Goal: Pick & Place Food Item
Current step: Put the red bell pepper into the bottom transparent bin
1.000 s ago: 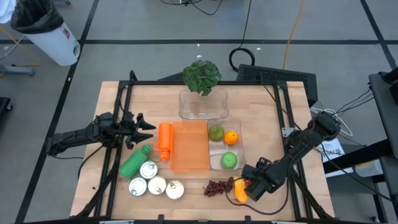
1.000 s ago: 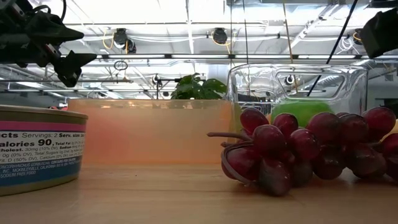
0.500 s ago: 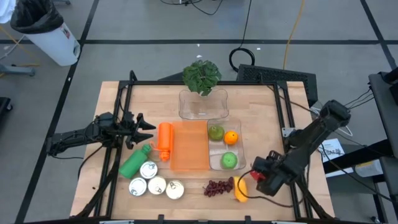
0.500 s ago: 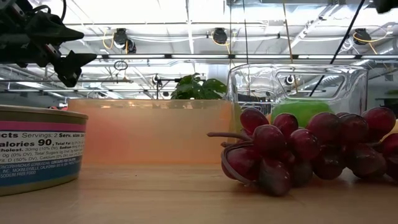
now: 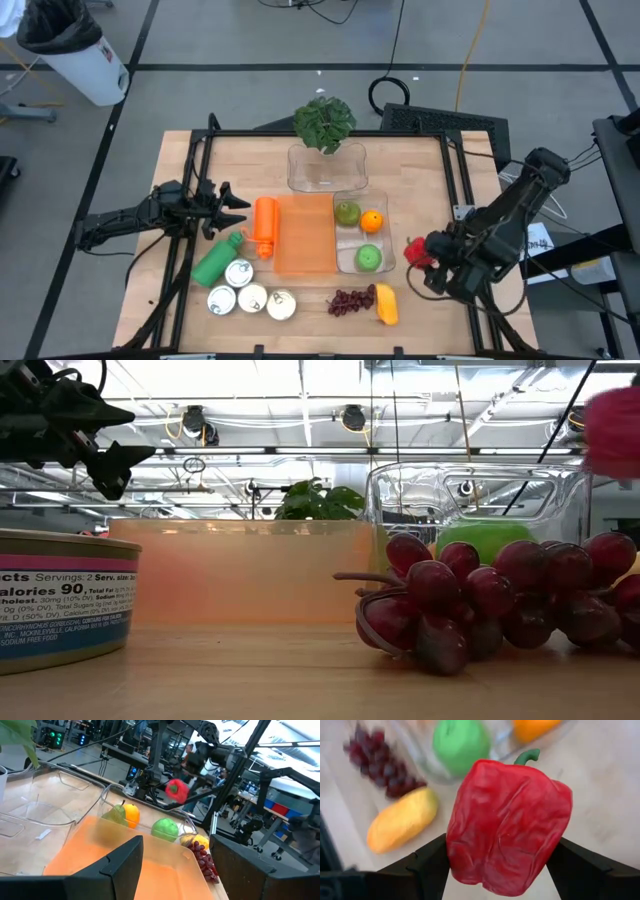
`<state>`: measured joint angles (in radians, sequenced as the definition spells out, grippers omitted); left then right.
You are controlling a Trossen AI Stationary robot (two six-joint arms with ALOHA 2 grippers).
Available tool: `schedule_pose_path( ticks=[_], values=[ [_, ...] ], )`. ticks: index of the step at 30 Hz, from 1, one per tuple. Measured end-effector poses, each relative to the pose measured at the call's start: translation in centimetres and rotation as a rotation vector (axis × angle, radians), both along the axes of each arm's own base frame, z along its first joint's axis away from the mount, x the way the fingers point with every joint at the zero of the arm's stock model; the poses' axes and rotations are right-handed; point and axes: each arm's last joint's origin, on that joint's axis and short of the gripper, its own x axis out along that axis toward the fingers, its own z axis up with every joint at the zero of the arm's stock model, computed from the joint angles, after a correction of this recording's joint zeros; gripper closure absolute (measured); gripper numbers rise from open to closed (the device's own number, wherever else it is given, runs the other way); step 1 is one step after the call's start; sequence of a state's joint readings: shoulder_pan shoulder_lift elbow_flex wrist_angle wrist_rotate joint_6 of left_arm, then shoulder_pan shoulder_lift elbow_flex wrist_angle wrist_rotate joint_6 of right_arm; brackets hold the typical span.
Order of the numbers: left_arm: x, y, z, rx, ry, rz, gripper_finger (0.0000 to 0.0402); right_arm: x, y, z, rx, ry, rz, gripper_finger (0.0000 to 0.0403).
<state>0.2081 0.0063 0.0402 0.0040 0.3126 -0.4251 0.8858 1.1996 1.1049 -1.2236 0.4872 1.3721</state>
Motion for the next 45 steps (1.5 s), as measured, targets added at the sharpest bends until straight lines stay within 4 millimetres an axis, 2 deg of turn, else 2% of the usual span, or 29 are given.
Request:
schedule_pose_path(
  ticks=[6, 14, 19, 22, 25, 31, 35, 40, 45],
  values=[
    [0.0, 0.0, 0.0, 0.001, 0.0, 0.0, 0.0158, -0.7, -0.8, 1.0, -0.148, -0.171, 0.013, 0.0122],
    [0.0, 0.0, 0.0, 0.001, 0.0, 0.0, 0.0158, -0.5, -1.4, 1.4, -0.347, -0.347, 0.018, 0.0121],
    [0.0, 0.0, 0.0, 0.016, -0.005, 0.006, 0.0158, -0.4, -2.0, -0.4, -0.463, -0.448, -0.027, 0.012],
    [0.0, 0.2, 0.6, 0.089, -0.071, 0.09, 0.0158, -0.2, -2.6, -1.6, -0.49, -0.512, -0.077, 0.012],
    [-0.1, 0.4, 1.4, 0.078, -0.146, 0.158, 0.0158, 0.1, -3.1, -2.6, -0.524, -0.558, -0.101, 0.012],
    [-0.4, 0.4, 2.6, -0.016, -0.276, 0.159, 0.0158, 1.4, -3.7, -4.1, -0.545, -0.604, -0.119, 0.0122],
    [-0.6, 0.5, 2.9, 0.024, -0.31, 0.196, 0.0158, 3.1, -3.9, -4.9, -0.552, -0.641, -0.076, 0.0124],
    [-0.3, 0.7, 2.8, 0.009, -0.286, 0.247, 0.0158, 5.0, -4.7, -5.1, -0.484, -0.784, 0.108, 0.0123],
    [0.3, 0.5, 3.0, -0.016, -0.294, 0.193, 0.0158, 5.7, -6.2, -5.2, -0.404, -0.988, 0.256, 0.0123]
  ],
)
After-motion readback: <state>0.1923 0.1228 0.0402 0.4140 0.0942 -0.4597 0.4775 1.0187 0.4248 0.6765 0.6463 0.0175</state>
